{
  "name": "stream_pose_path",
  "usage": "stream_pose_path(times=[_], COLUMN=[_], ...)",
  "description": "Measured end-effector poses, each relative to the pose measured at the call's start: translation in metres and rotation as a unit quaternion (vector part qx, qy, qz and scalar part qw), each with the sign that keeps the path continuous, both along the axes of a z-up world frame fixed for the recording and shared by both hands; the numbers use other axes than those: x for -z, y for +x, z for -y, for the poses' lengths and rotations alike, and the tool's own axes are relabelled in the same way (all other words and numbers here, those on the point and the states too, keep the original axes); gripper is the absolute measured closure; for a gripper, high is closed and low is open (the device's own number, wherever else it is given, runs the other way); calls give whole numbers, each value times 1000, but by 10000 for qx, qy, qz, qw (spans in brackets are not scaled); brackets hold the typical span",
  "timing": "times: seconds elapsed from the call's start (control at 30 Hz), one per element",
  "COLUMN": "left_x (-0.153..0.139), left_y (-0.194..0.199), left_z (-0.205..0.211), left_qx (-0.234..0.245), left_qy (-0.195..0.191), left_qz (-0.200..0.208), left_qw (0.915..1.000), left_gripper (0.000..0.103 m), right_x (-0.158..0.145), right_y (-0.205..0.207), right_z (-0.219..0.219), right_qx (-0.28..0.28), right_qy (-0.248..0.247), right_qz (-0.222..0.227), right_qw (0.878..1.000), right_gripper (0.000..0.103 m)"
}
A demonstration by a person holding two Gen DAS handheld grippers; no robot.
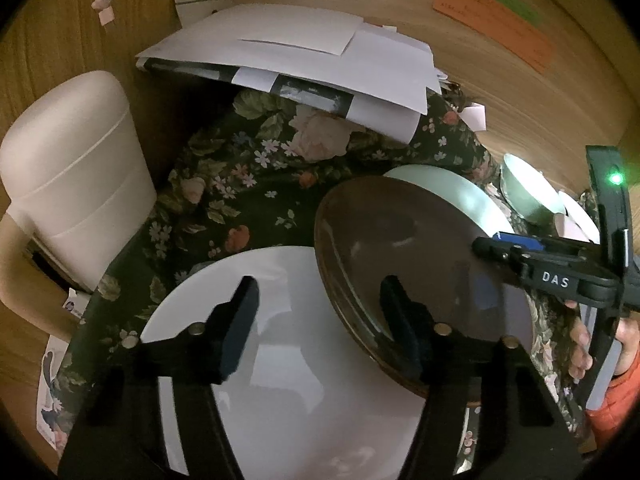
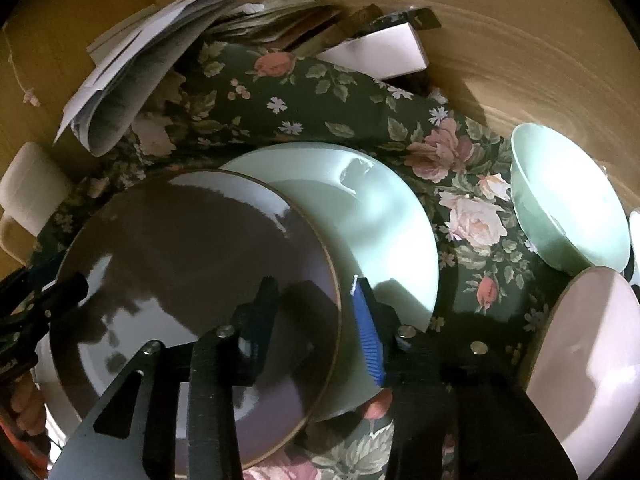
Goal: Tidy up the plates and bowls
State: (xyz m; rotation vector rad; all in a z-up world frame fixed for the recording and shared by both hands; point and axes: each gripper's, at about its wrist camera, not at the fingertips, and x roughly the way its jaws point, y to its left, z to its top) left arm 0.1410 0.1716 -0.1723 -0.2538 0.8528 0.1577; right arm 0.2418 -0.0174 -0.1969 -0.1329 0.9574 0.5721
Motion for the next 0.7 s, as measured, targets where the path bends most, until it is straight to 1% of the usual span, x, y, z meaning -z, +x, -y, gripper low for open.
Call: stream_pose_path(times=[0.1, 0.13, 0.17, 0.23, 0.4, 0.53, 0.7], left_x=[2, 2, 2, 1, 1, 3, 7], left_y=[1, 0, 0, -2, -7, -13, -21], left_z=[1, 1, 2, 4, 3, -2, -4], left_qx=[62, 97, 111, 159, 207, 179, 176], left_qy=[-41, -70, -75, -74, -124, -203, -285], left_qz=[-22, -2, 10, 41, 45, 3, -72], left_qw=[10000, 9999, 9999, 9998, 9997, 9996, 9994], left_gripper=[52, 54, 56, 62, 66, 66, 67], right_x=[4, 4, 5, 5, 3, -2, -11], right_y=[4, 4, 6, 6, -1, -14, -28], right_z=[-1, -1, 0, 0, -10, -19, -27], right_qx=[-22, -16, -37, -48, -125, -191, -336], right_qy=[-6, 7, 27, 30, 50, 99, 211], right_qz=[-36, -44, -67, -84, -133, -8, 47], right_qw=[10000, 10000, 10000, 9999, 9998, 9998, 9992], right_gripper=[71, 71, 75, 75, 76, 76, 76])
